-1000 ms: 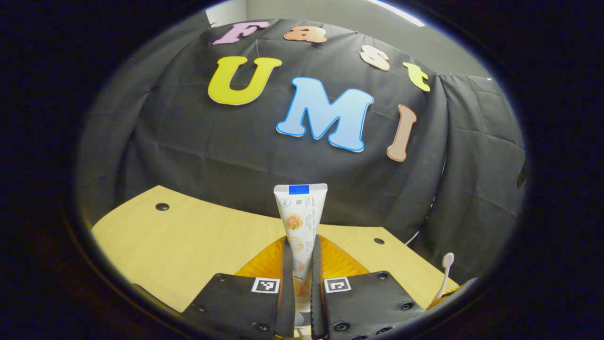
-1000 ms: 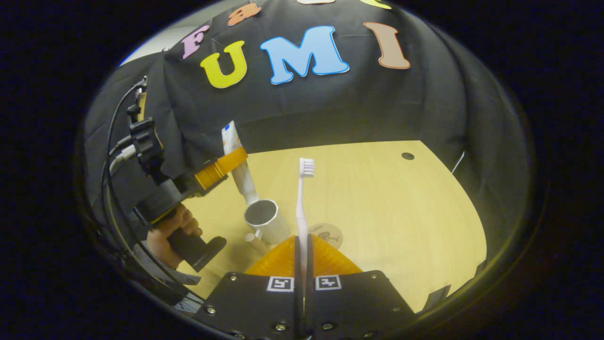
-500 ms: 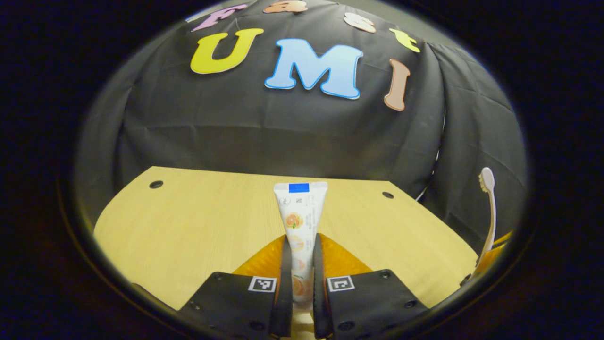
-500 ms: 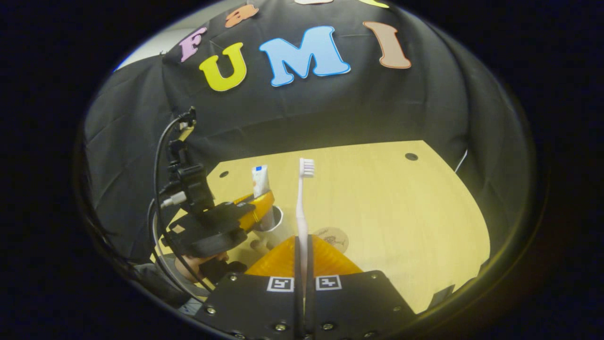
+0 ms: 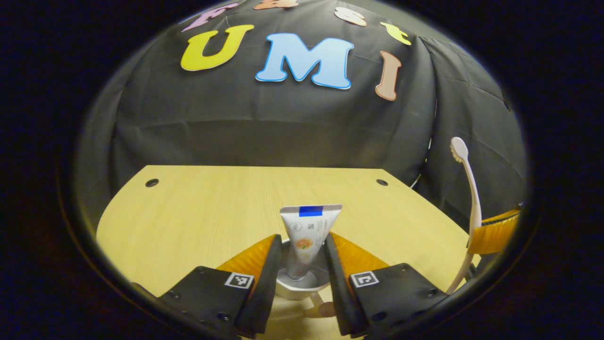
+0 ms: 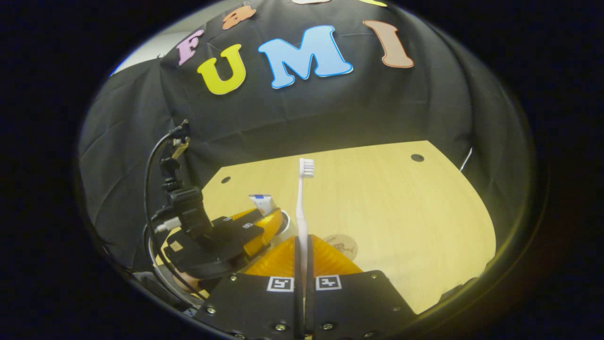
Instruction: Put the toothbrush and toothpaste on the desktop into the cup, then pick up the cup and place it on the coaster on the desktop.
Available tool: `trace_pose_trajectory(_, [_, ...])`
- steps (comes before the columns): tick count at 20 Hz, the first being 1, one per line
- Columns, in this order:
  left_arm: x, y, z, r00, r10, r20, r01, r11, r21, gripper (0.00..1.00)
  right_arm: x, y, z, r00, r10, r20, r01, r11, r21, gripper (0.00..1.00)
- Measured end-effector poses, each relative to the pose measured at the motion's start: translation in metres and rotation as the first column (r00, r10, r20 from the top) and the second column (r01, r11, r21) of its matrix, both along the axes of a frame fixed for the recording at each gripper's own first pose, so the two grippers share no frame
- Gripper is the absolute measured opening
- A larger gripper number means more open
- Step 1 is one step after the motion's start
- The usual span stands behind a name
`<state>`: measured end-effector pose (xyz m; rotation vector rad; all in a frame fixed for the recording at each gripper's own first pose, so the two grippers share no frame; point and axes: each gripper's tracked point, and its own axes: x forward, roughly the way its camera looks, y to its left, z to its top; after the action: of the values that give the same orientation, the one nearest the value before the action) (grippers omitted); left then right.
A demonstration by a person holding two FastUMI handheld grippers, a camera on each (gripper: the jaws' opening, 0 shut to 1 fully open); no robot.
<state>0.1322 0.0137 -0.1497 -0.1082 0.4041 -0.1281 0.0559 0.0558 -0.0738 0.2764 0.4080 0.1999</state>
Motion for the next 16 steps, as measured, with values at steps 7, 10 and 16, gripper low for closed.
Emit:
trace_pose_trajectory(7, [-0.039,0.030,0.013,0.999,0.011,-0.035,-0.011,1.000,-0.005,0.87,0.048,0.033,0.047,0.983,0.046,0.180,-0.054,0.998,0.044,0.02])
trace_pose_trajectory(10, [-0.058,0.044,0.012,0.996,0.017,-0.083,-0.018,1.000,-0.012,0.87,0.069,0.055,0.057,0.965,0.083,0.249,-0.097,0.994,0.043,0.02])
trace_pose_trajectory(16, [-0.097,0.052,-0.011,0.978,0.016,-0.206,-0.030,0.998,-0.063,0.87,0.099,0.090,0.043,0.945,0.143,0.292,-0.138,0.990,-0.039,0.03])
